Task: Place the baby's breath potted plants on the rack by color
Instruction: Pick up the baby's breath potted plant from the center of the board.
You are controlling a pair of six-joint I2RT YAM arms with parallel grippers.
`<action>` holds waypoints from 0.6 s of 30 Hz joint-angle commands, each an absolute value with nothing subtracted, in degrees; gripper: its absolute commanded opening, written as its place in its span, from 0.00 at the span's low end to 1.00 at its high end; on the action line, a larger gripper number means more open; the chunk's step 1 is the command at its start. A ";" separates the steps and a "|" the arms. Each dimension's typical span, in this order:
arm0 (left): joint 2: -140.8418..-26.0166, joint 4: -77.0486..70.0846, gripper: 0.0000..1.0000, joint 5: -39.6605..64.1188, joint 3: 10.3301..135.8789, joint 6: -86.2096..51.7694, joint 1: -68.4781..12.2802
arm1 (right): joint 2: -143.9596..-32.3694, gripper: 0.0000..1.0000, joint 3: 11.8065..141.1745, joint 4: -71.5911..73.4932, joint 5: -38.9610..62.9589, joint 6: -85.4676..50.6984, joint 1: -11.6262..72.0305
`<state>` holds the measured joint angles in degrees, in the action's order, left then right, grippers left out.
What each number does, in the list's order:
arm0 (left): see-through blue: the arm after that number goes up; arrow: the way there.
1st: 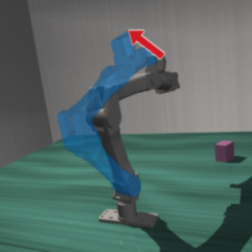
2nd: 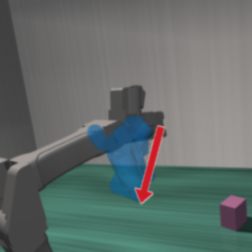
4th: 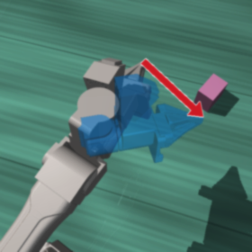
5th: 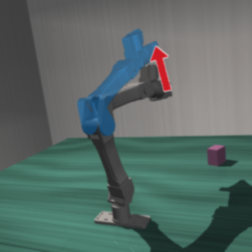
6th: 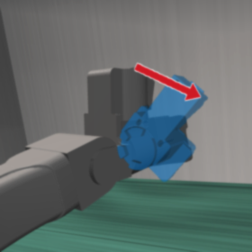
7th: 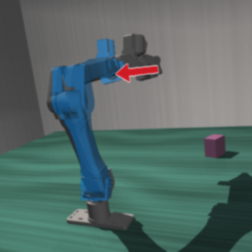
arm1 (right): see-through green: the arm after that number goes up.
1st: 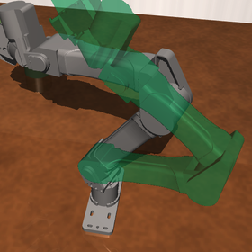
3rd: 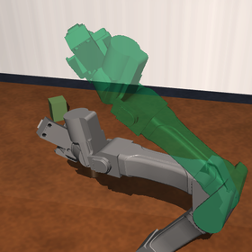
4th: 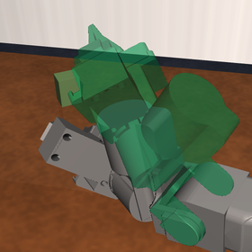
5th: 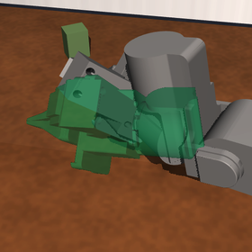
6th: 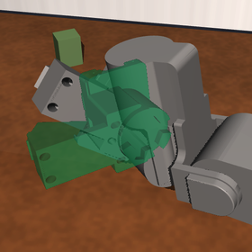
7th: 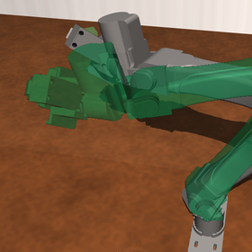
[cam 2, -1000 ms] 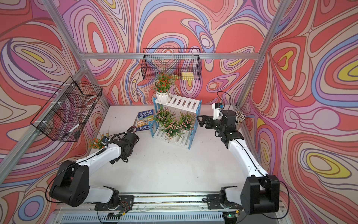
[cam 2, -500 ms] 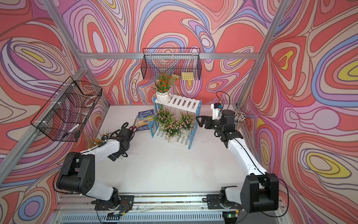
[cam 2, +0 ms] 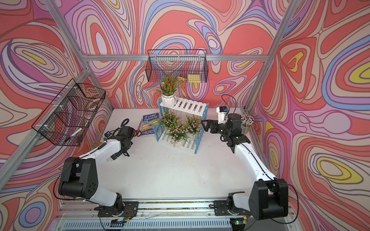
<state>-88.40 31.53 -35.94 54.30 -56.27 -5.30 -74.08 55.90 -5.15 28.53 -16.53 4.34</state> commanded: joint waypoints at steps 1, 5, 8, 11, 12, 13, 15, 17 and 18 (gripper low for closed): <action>-89.99 34.72 1.00 -35.58 56.76 -53.90 -4.10 | -73.54 0.98 55.45 -4.53 28.55 -15.49 4.73; -90.37 35.15 1.00 -34.19 56.84 -53.91 -2.53 | -73.56 0.98 56.06 -5.03 28.78 -14.98 4.68; -90.42 36.26 1.00 -35.13 57.38 -53.17 -2.05 | -73.52 0.98 56.16 -5.27 28.78 -14.85 4.74; -90.36 36.78 1.00 -34.68 57.22 -52.96 -1.00 | -73.74 0.98 56.07 -5.02 29.09 -14.99 4.74; -90.29 37.12 1.00 -34.94 57.30 -52.63 -0.88 | -73.83 0.98 55.99 -4.86 29.11 -15.19 4.82; -90.27 37.33 1.00 -35.44 57.30 -52.31 -0.80 | -73.92 0.98 56.01 -4.75 29.15 -15.27 4.94; -90.12 37.61 1.00 -35.47 57.33 -51.71 -0.54 | -74.00 0.98 56.14 -4.65 29.09 -15.29 5.09; -89.65 38.55 1.00 -36.01 57.39 -52.10 -0.35 | -74.18 0.98 56.25 -4.61 28.96 -15.33 5.27; -89.02 38.46 1.00 -35.60 57.16 -51.91 -0.35 | -74.18 0.98 56.21 -4.44 28.93 -15.38 5.31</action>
